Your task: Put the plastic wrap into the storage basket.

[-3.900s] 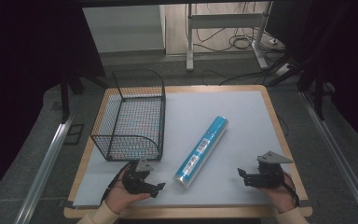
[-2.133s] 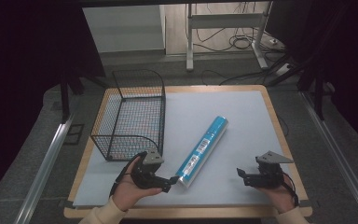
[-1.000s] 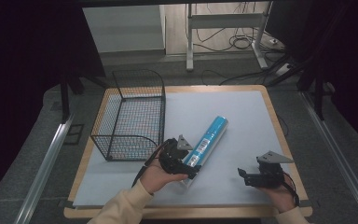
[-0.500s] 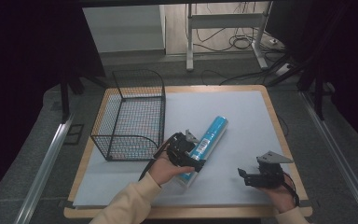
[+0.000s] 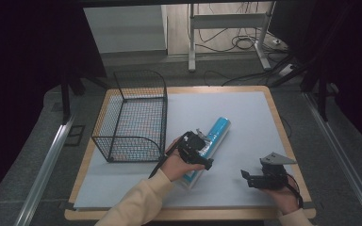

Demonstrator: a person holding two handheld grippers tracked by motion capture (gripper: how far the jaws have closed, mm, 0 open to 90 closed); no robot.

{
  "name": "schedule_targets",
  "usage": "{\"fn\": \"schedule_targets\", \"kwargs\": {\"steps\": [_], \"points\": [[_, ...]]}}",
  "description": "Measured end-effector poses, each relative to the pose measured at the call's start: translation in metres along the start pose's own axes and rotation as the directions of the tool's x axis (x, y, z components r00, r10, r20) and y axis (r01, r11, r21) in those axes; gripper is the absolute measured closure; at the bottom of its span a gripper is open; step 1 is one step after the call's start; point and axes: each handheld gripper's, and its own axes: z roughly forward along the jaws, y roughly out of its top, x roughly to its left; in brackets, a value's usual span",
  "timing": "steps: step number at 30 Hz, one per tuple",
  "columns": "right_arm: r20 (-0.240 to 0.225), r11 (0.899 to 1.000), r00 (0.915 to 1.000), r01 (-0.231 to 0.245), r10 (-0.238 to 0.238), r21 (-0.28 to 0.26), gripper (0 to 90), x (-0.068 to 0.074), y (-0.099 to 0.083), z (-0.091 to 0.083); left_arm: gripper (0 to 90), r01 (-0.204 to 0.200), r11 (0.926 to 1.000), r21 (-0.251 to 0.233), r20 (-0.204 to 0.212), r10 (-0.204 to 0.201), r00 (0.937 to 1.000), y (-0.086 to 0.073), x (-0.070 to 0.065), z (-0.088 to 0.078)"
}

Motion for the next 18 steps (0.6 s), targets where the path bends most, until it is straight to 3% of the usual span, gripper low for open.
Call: {"fn": "schedule_targets", "kwargs": {"steps": [18], "points": [[0.007, 1.000, 1.0000, -0.004, 0.004, 0.005, 11.1, -0.002, -0.001, 0.000, 17.5, 0.057, 0.9930, 0.104, -0.024, -0.055, 0.9982, 0.028, 0.012, 0.043]]}}
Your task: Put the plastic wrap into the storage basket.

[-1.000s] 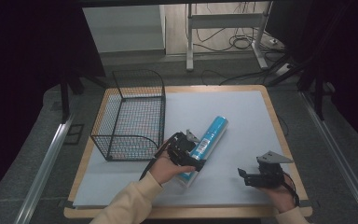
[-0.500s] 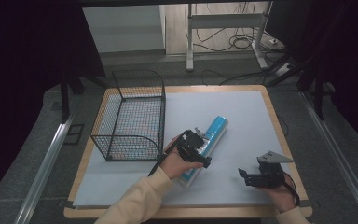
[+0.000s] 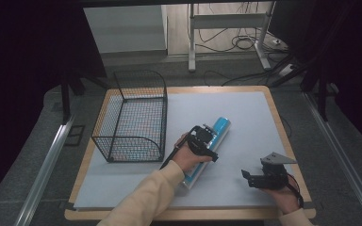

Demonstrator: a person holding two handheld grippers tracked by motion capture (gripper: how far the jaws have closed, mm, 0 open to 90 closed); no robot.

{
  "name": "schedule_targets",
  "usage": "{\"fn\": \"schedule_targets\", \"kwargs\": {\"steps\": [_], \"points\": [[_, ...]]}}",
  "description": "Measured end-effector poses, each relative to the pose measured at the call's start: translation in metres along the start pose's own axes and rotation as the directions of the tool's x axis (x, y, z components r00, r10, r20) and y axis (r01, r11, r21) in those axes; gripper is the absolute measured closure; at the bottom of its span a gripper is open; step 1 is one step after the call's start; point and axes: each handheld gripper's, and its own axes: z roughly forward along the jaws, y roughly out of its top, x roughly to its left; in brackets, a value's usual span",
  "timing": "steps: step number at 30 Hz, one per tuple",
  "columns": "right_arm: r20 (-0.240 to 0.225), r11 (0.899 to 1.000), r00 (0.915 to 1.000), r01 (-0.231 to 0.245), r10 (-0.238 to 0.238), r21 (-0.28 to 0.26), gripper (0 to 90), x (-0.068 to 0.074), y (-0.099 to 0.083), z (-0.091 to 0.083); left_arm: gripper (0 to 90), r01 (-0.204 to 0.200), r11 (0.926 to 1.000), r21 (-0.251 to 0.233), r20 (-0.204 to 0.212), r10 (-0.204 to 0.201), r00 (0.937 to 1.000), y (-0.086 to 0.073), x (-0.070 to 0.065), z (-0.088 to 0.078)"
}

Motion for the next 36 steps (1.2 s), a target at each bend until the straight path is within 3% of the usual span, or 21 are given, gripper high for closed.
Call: {"fn": "schedule_targets", "kwargs": {"steps": [4, 9, 14, 23, 36], "points": [[0.001, 1.000, 1.0000, -0.001, 0.001, 0.001, 11.1, 0.000, 0.000, 0.000, 17.9, 0.014, 0.9997, 0.018, 0.011, -0.014, 0.9998, 0.002, 0.000, 0.005], [0.003, 1.000, 1.0000, -0.004, 0.004, 0.000, 11.1, -0.001, 0.000, 0.000, 21.6, 0.031, 0.9984, 0.048, -0.009, -0.030, 0.9995, 0.004, 0.003, 0.013], [0.002, 1.000, 1.0000, 0.000, 0.000, 0.001, 11.1, 0.000, 0.000, 0.000, 27.6, 0.045, 0.9963, 0.073, 0.010, -0.046, 0.9989, 0.005, 0.004, 0.015], [0.004, 1.000, 1.0000, -0.003, 0.003, 0.000, 11.1, -0.001, 0.000, 0.000, 29.1, 0.079, 0.9925, 0.094, 0.064, -0.085, 0.9943, 0.007, 0.014, 0.014], [0.007, 1.000, 1.0000, -0.005, 0.005, -0.006, 11.1, -0.002, 0.001, -0.001, 30.2, 0.038, 0.9921, 0.120, 0.045, -0.044, 0.9980, 0.008, 0.018, 0.009]]}}
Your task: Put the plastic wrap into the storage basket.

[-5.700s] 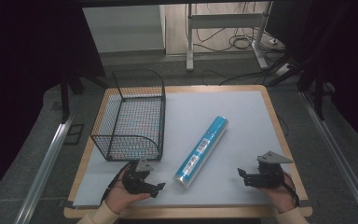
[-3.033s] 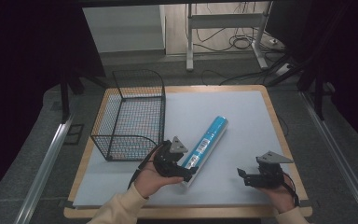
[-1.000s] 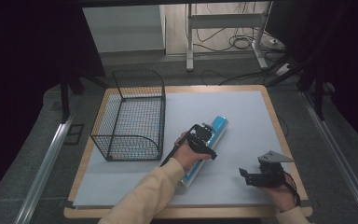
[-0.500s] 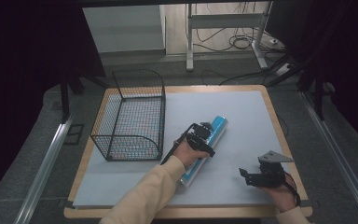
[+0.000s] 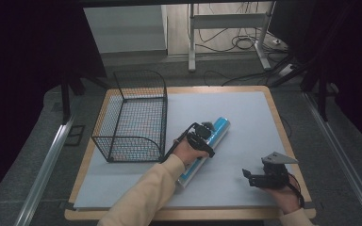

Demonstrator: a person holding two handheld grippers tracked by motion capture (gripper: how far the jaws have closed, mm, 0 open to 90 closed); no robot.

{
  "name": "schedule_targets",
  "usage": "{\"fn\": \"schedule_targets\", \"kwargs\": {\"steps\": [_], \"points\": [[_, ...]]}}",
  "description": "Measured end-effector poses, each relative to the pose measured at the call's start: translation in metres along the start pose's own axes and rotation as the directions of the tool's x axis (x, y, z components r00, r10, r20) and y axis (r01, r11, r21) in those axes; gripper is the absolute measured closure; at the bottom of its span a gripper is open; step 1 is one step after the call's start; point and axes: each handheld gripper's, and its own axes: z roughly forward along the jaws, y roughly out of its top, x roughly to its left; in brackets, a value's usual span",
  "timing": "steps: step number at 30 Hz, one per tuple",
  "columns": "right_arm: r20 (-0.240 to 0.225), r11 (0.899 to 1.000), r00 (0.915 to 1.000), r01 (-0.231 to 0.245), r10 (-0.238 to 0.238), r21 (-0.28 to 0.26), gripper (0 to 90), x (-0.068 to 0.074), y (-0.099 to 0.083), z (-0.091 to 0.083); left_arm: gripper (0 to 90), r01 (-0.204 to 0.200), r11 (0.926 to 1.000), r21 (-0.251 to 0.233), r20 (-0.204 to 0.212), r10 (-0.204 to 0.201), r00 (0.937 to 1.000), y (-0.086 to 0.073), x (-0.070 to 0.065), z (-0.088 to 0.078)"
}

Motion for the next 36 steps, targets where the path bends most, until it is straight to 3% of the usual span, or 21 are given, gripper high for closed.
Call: {"fn": "schedule_targets", "kwargs": {"steps": [6, 18, 36], "points": [[0.001, 1.000, 1.0000, 0.000, 0.000, 0.000, 11.1, 0.000, 0.000, 0.000, 30.4, -0.007, 1.0000, -0.006, 0.004, 0.007, 1.0000, 0.000, 0.002, -0.007], [0.004, 1.000, 1.0000, -0.002, 0.002, -0.002, 11.1, 0.000, 0.000, 0.000, 31.2, -0.034, 0.9972, -0.066, -0.007, 0.034, 0.9994, 0.005, 0.003, -0.041], [0.006, 1.000, 0.9999, -0.009, 0.009, -0.013, 11.1, 0.000, 0.001, -0.001, 31.8, -0.048, 0.9860, -0.160, -0.028, 0.044, 0.9986, 0.004, 0.011, -0.083]]}}
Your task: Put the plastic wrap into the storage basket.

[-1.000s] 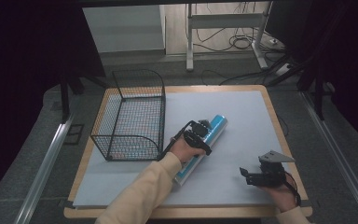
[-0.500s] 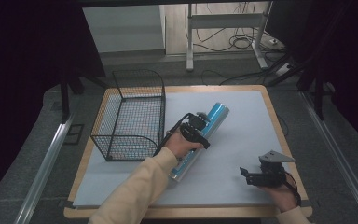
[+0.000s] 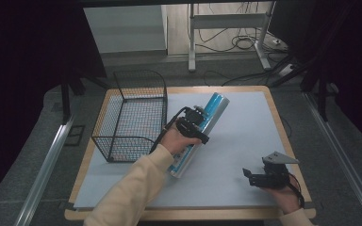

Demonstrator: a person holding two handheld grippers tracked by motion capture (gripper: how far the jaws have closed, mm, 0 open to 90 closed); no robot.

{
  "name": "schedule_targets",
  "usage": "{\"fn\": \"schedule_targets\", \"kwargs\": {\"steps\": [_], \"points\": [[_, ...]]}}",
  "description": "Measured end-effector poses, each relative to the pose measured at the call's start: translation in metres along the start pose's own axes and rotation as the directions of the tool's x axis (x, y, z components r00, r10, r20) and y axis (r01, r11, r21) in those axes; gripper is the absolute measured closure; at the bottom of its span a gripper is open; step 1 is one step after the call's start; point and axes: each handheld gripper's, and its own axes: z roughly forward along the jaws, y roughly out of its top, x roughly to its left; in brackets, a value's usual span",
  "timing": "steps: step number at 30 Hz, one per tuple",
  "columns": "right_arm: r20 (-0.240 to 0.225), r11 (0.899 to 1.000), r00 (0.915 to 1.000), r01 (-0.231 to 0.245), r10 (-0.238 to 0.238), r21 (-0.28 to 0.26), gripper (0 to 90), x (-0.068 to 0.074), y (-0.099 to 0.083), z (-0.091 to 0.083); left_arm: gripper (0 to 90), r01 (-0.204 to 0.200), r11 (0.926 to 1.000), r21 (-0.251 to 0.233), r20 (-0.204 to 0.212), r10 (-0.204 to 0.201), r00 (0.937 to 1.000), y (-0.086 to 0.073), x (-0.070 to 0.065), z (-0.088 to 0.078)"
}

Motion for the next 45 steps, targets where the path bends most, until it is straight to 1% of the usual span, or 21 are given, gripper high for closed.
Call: {"fn": "schedule_targets", "kwargs": {"steps": [1, 2, 7, 13, 14, 15, 16, 17, 18, 21, 25, 29, 34, 36, 38, 41, 44, 45], "points": [[0.000, 1.000, 1.0000, 0.000, 0.000, 0.000, 11.1, 0.000, 0.000, 0.000, 31.8, 0.000, 1.0000, 0.000, 0.000, 0.000, 1.0000, 0.000, 0.000, 0.000], [0.001, 1.000, 1.0000, 0.000, 0.000, 0.000, 11.1, 0.000, 0.000, 0.000, 31.9, -0.014, 0.9999, -0.003, -0.005, 0.014, 0.9999, 0.000, 0.001, -0.005], [0.002, 1.000, 1.0000, -0.001, 0.001, -0.001, 11.1, 0.000, 0.000, 0.000, 31.9, -0.010, 0.9998, -0.017, -0.005, 0.010, 0.9999, 0.001, 0.002, -0.011], [0.003, 1.000, 1.0000, -0.001, 0.001, 0.000, 11.1, 0.001, 0.000, 0.000, 32.0, -0.017, 0.9993, -0.033, -0.009, 0.017, 0.9998, 0.003, 0.003, -0.020], [0.002, 1.000, 1.0000, -0.004, 0.004, 0.000, 11.1, 0.000, 0.000, 0.000, 32.0, -0.013, 0.9990, -0.043, -0.010, 0.012, 0.9999, 0.005, 0.003, -0.023], [0.002, 1.000, 1.0000, -0.004, 0.004, 0.000, 11.1, 0.000, 0.000, 0.000, 32.0, -0.013, 0.9990, -0.043, -0.010, 0.012, 0.9999, 0.005, 0.003, -0.023], [0.003, 1.000, 1.0000, -0.005, 0.005, -0.001, 11.1, 0.000, 0.000, 0.000, 32.0, -0.021, 0.9990, -0.038, -0.012, 0.021, 0.9997, 0.005, 0.003, -0.025], [0.003, 1.000, 1.0000, -0.004, 0.004, -0.001, 11.1, 0.000, 0.000, 0.000, 32.0, -0.015, 0.9987, -0.049, -0.013, 0.015, 0.9998, 0.006, 0.002, -0.027], [0.002, 1.000, 1.0000, -0.004, 0.004, -0.002, 11.1, 0.000, 0.000, 0.000, 32.0, -0.024, 0.9985, -0.048, -0.017, 0.024, 0.9996, 0.007, 0.002, -0.029], [0.002, 1.000, 1.0000, -0.002, 0.002, -0.003, 11.1, 0.000, 0.000, -0.001, 32.0, -0.027, 0.9978, -0.061, -0.022, 0.025, 0.9994, 0.009, 0.001, -0.035], [0.001, 1.000, 1.0000, -0.002, 0.002, -0.004, 11.1, 0.000, 0.000, -0.001, 32.0, -0.034, 0.9967, -0.074, -0.018, 0.032, 0.9993, 0.011, -0.001, -0.037], [-0.001, 1.000, 1.0000, -0.007, 0.007, -0.002, 11.1, 0.000, 0.000, -0.001, 32.0, -0.049, 0.9963, -0.071, -0.020, 0.048, 0.9986, 0.013, -0.002, -0.041], [0.000, 1.000, 1.0000, -0.007, 0.007, -0.002, 11.1, 0.000, 0.000, -0.001, 32.1, -0.045, 0.9953, -0.086, -0.028, 0.042, 0.9987, 0.016, -0.001, -0.046], [0.000, 1.000, 1.0000, -0.005, 0.005, -0.002, 11.1, 0.000, 0.000, -0.001, 32.0, -0.052, 0.9950, -0.086, -0.034, 0.049, 0.9982, 0.017, 0.000, -0.048], [0.000, 1.000, 1.0000, -0.004, 0.004, -0.002, 11.1, 0.000, 0.000, -0.001, 32.1, -0.050, 0.9941, -0.096, -0.041, 0.047, 0.9981, 0.019, 0.001, -0.048], [0.001, 1.000, 1.0000, -0.001, 0.001, -0.002, 11.1, 0.001, 0.000, 0.000, 32.1, -0.047, 0.9941, -0.098, -0.041, 0.043, 0.9982, 0.021, 0.002, -0.049], [0.001, 1.000, 1.0000, -0.002, 0.002, -0.002, 11.1, 0.001, 0.000, 0.000, 32.1, -0.048, 0.9937, -0.101, -0.042, 0.044, 0.9982, 0.023, 0.002, -0.051], [0.000, 1.000, 1.0000, -0.005, 0.005, -0.003, 11.1, 0.000, 0.000, -0.001, 32.1, -0.056, 0.9935, -0.099, -0.046, 0.052, 0.9976, 0.026, 0.002, -0.052]]}}
